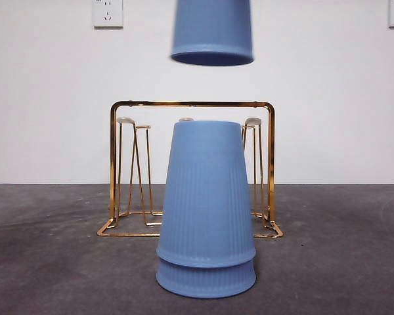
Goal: Pick the top cup and place it on cupholder, pick up the mid cup and place it on cupholder, last pick the bottom cup and place it on cupholder.
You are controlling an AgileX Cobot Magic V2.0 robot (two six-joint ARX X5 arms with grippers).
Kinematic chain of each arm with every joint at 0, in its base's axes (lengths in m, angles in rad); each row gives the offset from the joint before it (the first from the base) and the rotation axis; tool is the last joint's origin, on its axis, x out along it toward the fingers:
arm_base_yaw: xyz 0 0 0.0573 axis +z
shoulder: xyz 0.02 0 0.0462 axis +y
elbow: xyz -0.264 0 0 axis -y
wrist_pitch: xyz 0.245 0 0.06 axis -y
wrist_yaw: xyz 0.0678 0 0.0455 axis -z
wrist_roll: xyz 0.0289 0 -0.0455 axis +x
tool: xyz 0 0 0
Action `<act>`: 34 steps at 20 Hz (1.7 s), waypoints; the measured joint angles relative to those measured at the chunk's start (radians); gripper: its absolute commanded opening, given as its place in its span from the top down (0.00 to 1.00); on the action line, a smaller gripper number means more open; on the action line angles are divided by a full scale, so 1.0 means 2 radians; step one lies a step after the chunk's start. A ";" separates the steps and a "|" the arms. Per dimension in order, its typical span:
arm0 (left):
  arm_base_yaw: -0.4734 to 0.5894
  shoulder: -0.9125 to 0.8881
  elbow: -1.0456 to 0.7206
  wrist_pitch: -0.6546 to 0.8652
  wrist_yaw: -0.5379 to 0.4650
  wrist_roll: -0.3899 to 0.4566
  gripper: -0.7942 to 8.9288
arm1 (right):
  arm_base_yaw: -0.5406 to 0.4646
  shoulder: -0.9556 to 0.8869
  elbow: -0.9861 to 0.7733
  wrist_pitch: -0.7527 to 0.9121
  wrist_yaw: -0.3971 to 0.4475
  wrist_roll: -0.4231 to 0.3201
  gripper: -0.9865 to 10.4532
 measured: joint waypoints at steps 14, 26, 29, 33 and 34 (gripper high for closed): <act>0.000 0.000 0.000 0.000 0.000 0.000 0.50 | -0.125 0.037 -0.104 0.115 -0.046 0.000 0.65; 0.000 0.000 0.000 0.000 0.000 0.000 0.50 | -0.135 0.123 -0.138 0.166 -0.054 0.004 0.61; 0.000 0.000 0.000 0.000 0.000 0.000 0.50 | -0.136 0.126 -0.138 0.169 -0.054 0.004 0.58; 0.000 0.000 0.000 0.000 0.000 0.000 0.50 | -0.136 0.126 -0.138 0.168 -0.054 0.004 0.52; 0.000 0.000 0.000 0.000 0.000 0.000 0.49 | -0.136 0.126 -0.138 0.168 -0.054 0.004 0.51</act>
